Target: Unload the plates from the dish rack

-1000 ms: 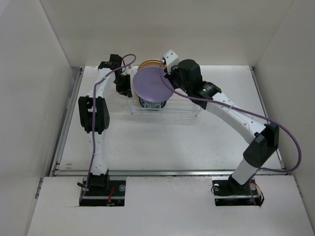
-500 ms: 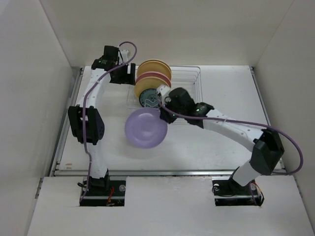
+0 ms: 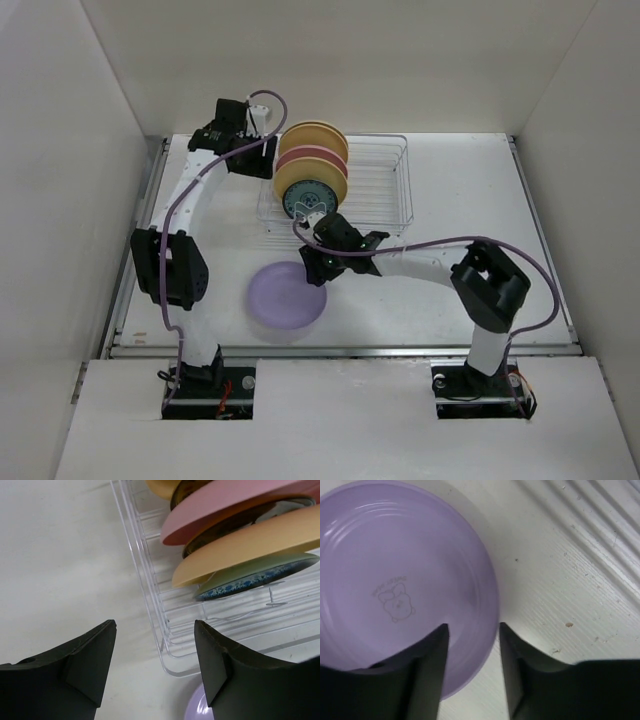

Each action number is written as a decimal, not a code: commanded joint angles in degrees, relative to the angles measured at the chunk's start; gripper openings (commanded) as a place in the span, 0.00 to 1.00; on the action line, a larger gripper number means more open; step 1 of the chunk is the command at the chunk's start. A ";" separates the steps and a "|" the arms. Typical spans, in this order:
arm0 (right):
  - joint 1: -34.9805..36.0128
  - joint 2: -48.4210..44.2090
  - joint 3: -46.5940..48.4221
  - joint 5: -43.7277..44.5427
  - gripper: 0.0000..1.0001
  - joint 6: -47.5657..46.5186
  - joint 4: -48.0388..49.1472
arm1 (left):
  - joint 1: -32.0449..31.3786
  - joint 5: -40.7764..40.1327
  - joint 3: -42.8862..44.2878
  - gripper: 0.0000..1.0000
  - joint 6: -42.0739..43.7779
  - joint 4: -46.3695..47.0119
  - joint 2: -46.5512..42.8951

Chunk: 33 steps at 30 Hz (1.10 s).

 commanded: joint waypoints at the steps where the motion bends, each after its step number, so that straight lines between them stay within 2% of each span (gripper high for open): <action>1: 0.57 -1.63 0.18 0.77 0.54 2.35 6.64 | -1.52 -0.49 -1.25 0.60 1.17 0.42 -4.26; 4: 0.57 -6.89 0.18 1.39 0.64 1.74 6.12 | -1.52 -1.71 -1.78 0.59 1.17 -1.69 -4.87; 7: 0.57 -14.01 1.75 4.19 0.69 -0.27 4.89 | -1.52 -3.82 -3.54 0.59 2.39 -2.57 -6.81; 10: 0.57 -15.96 5.18 8.67 0.70 -2.82 4.35 | -1.52 -4.62 -6.26 0.59 4.06 -2.57 -9.53; 12: -1.61 -13.69 10.07 9.55 0.68 -6.16 2.88 | -1.52 -4.62 -6.27 0.59 4.07 -3.27 -10.23; 15: -4.61 -5.00 17.29 10.09 0.60 -9.59 -0.12 | -2.13 -3.57 -6.27 0.59 6.17 -5.64 -10.24; 19: -9.26 4.59 29.06 9.82 0.60 -12.67 -3.90 | -5.47 -4.52 -8.54 0.59 9.60 -10.12 -10.24; 23: -9.80 9.43 33.30 13.58 0.67 -14.95 -3.91 | -7.49 -6.64 -14.69 0.59 9.52 -9.43 -10.24; 26: -9.80 11.37 33.93 15.53 0.71 -16.01 -3.30 | -8.19 -9.27 -15.23 0.62 7.42 -6.80 -8.58; 31: -10.86 13.84 34.62 15.54 0.71 -17.33 -2.41 | -8.20 -10.42 -7.69 0.62 3.37 -9.68 -1.55; 33: -11.47 14.63 35.15 14.14 0.68 -17.95 -1.89 | -7.68 -9.81 -5.57 0.62 2.41 -10.22 1.08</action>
